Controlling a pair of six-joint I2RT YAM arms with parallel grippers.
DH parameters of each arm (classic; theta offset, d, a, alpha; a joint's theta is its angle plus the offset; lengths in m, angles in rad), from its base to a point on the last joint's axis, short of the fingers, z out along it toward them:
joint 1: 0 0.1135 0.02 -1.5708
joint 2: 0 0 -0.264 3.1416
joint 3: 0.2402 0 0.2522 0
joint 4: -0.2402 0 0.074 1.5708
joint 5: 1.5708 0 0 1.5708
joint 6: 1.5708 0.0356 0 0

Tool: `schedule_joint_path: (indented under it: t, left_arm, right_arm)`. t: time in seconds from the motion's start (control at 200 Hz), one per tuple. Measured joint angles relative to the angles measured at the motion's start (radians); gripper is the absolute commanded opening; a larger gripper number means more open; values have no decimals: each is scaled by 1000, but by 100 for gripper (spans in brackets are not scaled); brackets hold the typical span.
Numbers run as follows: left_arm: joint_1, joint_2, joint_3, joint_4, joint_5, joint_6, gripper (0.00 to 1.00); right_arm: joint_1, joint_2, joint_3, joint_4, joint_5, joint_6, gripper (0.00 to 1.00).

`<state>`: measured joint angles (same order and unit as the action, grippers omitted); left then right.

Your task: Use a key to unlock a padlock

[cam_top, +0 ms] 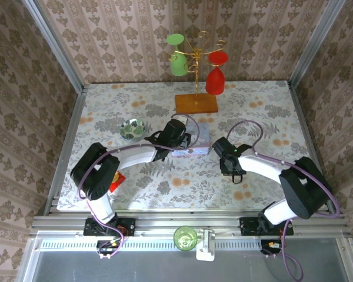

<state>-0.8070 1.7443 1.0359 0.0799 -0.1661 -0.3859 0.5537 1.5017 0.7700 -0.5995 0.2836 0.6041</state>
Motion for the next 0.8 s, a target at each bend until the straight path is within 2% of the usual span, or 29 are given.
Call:
schedule_joint_path:
  t: [0.165, 0.285, 0.405, 0.5, 0.575, 0.6, 0.615, 0.7, 0.735, 0.8]
  left_arm:
    - [11, -13, 39, -100, 16, 5, 48]
    - [18, -47, 59, -166, 18, 8, 48]
    - [23, -68, 116, -203, 32, 10, 49]
    - [24, -89, 139, -208, 37, 9, 51]
    - [24, -118, 140, -225, 39, 10, 56]
    - [24, -130, 140, -233, 38, 9, 58]
    - [24, -137, 140, -238, 38, 14, 64]
    - [29, -191, 139, -275, 28, 16, 80]
    - [36, -224, 136, -291, 23, 20, 98]
    - [60, -301, 130, -324, 14, 24, 100]
  right_arm:
    - [14, 50, 36, -30, 4, 0, 12]
    - [19, 49, 35, -30, 4, 1, 11]
    - [24, 28, 14, -26, 3, 2, 14]
    - [40, 14, 2, -37, 3, 5, 29]
    - [50, 5, -6, -37, 1, 6, 45]
    - [50, 2, -10, -38, -2, 1, 47]
    - [50, -2, -11, -39, -3, 11, 48]
    - [50, -29, -12, -49, -5, 1, 57]
    - [50, -50, -7, -61, -3, 0, 69]
    - [45, -98, 8, -81, 0, -12, 77]
